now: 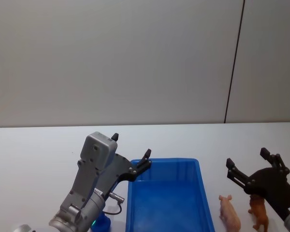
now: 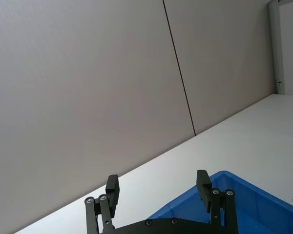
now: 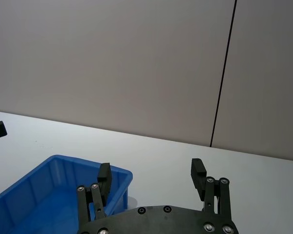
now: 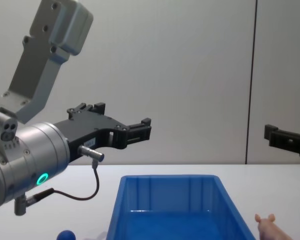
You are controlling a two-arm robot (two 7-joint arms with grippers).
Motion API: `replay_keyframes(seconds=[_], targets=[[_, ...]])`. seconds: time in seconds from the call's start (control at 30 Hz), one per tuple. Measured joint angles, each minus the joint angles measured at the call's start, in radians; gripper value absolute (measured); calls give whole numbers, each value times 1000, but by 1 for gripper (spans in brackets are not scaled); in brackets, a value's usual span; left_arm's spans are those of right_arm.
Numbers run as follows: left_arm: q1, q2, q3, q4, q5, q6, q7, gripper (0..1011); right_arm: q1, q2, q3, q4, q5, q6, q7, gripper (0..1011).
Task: Pick up the two dolls from the table and place them into the box.
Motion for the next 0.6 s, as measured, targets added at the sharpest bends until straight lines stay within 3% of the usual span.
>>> replay_keyframes(seconds=[0.6], targets=[[0,0,0,0,0,0,0,1001,0,0,0,0,0,0,0,1001]])
